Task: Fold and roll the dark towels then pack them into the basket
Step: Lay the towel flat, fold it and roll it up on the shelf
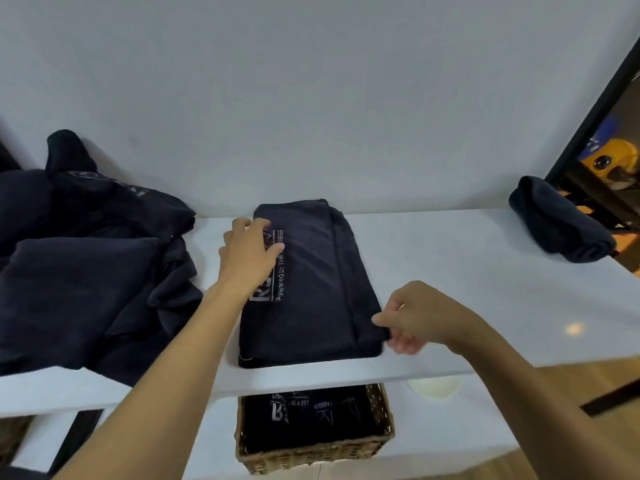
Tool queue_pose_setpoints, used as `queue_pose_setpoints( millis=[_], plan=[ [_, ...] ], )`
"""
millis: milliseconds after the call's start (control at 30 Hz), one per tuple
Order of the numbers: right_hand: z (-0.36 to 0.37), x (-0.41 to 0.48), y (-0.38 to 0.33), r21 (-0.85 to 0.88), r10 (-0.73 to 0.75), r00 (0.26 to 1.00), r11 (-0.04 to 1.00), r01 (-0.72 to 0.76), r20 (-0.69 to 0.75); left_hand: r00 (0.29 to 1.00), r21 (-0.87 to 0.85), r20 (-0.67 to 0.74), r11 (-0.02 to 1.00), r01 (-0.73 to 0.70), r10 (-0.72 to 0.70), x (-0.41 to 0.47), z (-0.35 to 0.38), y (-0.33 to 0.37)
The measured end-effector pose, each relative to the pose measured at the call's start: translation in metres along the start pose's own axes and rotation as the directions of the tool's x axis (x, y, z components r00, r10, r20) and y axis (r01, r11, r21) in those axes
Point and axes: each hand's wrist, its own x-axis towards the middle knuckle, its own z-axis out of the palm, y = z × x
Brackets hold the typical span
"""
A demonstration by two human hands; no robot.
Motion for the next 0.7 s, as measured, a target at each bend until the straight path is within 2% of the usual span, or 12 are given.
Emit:
queue_pose_setpoints(
  millis=[67,133,200,267,367,533,700],
  plan=[
    [0.002,-0.004,0.008,-0.113,-0.056,0.986,0.993,0.038,-0.158,0.971,0.005,0.058,0.972,-0.233,0.232,-0.037,-0.005,-0.004],
    [0.006,-0.006,0.012,-0.216,-0.175,0.916,0.971,0.100,-0.360,0.904,-0.084,0.155,0.917,-0.391,0.399,-0.078,-0.012,-0.003],
    [0.012,-0.008,0.004,-0.072,-0.240,0.861,0.970,0.233,-0.449,0.856,-0.083,0.234,0.886,-0.456,0.462,-0.103,-0.011,-0.002],
    [0.017,-0.004,-0.011,0.123,-0.206,0.900,0.955,0.271,-0.384,0.832,0.026,0.259,0.858,-0.513,0.490,-0.115,-0.004,0.001],
    [0.024,0.012,-0.028,0.097,-0.116,0.965,0.985,0.142,-0.236,0.787,0.142,0.166,0.775,-0.616,0.595,-0.121,0.006,0.007],
    [0.024,0.036,-0.047,0.041,-0.048,0.985,0.998,0.056,-0.168,0.761,0.035,0.097,0.762,-0.646,0.641,-0.118,0.010,0.014],
    [0.024,0.045,-0.052,0.071,-0.056,0.979,0.995,0.071,-0.194,0.795,-0.113,0.192,0.818,-0.564,0.575,-0.113,0.007,0.025]
  ],
)
